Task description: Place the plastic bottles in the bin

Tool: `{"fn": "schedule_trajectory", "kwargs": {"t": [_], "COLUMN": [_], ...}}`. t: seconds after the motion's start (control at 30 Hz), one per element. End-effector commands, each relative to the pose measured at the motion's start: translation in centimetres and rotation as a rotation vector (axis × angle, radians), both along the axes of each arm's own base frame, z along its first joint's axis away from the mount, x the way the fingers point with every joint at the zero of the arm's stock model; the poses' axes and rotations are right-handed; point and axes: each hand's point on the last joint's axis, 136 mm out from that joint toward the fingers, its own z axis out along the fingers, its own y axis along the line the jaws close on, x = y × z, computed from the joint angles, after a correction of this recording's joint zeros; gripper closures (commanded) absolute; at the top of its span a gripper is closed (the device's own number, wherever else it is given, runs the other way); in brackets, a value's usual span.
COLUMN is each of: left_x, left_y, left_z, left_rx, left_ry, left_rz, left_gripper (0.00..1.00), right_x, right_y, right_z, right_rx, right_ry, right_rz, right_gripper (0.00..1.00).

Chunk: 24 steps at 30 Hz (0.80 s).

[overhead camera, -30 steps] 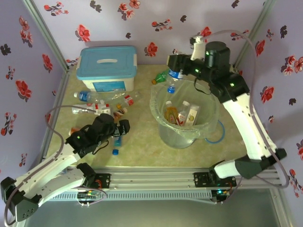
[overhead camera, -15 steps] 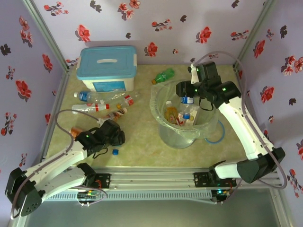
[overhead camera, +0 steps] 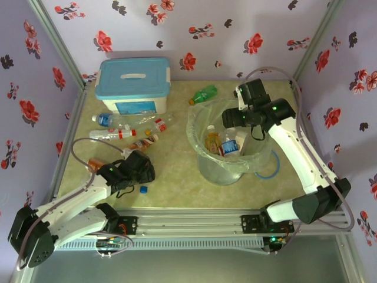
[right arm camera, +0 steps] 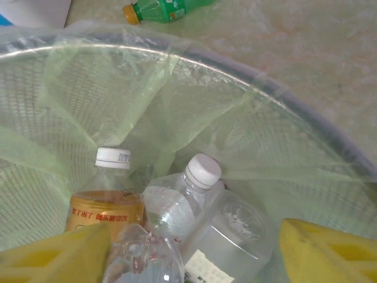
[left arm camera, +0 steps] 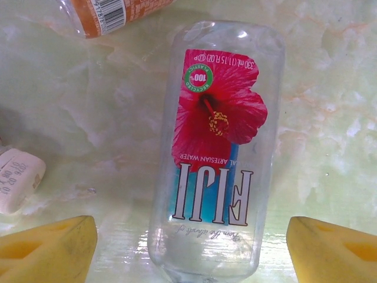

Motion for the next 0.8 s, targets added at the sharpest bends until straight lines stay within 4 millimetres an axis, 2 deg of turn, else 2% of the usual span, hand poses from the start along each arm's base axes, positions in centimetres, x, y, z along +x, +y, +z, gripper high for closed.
{"fn": "schedule_trajectory", "kwargs": {"t": [0.0,0.17,0.33,0.43,0.53,0.77], "left_x": [-0.4,-0.5,-0.7,-0.8,-0.9,-0.7], "left_y": [0.5,0.2,0.2,0.1,0.0,0.0], "left_z": [-0.8,-1.5,-1.9,-2.2,-2.7,-3.1], "left_rx": [0.014,0.006,0.001,-0.005,-0.016,-0.021], "left_ry": [0.026,0.047,0.056,0.059,0.065,0.060], "left_rz": [0.004,0.003,0.005,0.009,0.013,0.021], "left_gripper": [0.18,0.20,0.21,0.21,0.21,0.21], "right_x": [-1.6,-3.0,-4.4,-4.4,-3.4,-0.6], "right_y": [0.5,1.6,2.2,2.4,2.8,3.9], "right_z": [-0.4,-5.0,-8.6,-9.5,-7.8,0.6], "right_rx": [-0.030,-0.022,-0.044,-0.019,0.014,0.203], "right_ry": [0.036,0.177,0.256,0.250,0.173,-0.083], "right_rz": [0.053,0.077,0.078,0.069,0.067,0.064], "right_gripper": [0.36,0.56,0.62,0.62,0.55,0.40]}}
